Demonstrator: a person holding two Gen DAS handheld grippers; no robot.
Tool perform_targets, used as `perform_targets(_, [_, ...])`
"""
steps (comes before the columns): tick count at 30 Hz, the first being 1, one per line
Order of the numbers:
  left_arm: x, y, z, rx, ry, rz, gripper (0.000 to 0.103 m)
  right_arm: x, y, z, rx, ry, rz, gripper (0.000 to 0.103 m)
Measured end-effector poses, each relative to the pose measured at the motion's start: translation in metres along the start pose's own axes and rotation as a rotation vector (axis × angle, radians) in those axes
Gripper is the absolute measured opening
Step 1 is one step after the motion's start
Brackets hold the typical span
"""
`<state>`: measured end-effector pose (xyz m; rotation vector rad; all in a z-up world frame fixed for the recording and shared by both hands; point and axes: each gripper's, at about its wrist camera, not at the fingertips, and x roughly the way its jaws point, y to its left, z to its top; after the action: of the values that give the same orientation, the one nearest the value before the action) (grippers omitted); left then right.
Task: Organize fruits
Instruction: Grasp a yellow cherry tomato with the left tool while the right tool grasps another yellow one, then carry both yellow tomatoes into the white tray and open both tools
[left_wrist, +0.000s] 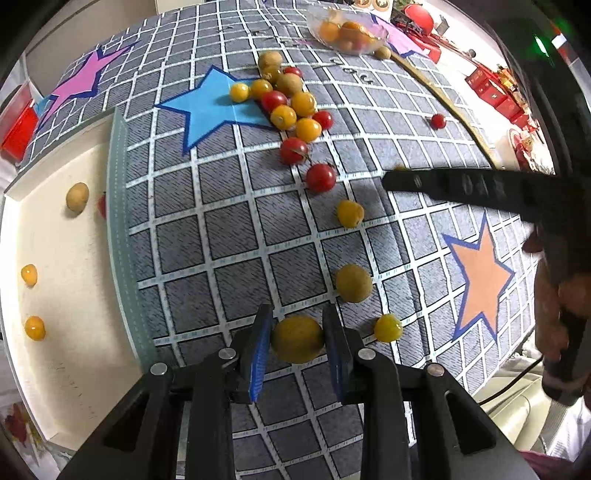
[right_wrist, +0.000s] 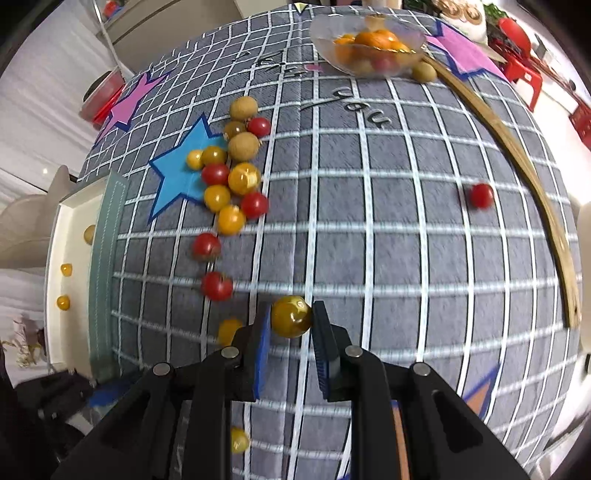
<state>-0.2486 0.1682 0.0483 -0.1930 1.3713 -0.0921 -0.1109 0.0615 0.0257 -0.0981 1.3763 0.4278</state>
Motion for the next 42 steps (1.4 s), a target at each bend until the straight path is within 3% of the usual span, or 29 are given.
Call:
perform_targets(7, [-0.017, 0.020, 0.004, -0.026, -0.022, 0.014, 0.029, -0.012, 0.008, -0.020, 0.019, 0.027, 0.003, 0.023])
perform_targets(10, [-0.033, 0.046, -0.012, -0.043, -0.035, 0.028, 0.029, -0.016, 0.019, -0.022, 0.009, 0.037, 0.004, 0.023])
perform_targets(22, [-0.065, 0.129, -0.043, -0.198, -0.084, 0.102, 0.029, -0.015, 0.106, -0.006, -0.159, 0.063, 0.043, 0.023])
perform_targets(33, [-0.057, 0.213, -0.079, -0.387, -0.069, 0.212, 0.029, 0.008, 0.201, 0.011, -0.317, 0.085, 0.114, 0.023])
perform_targets(42, [-0.044, 0.229, -0.090, -0.416, -0.075, 0.239, 0.029, 0.046, 0.246, 0.012, -0.376, 0.144, 0.121, 0.023])
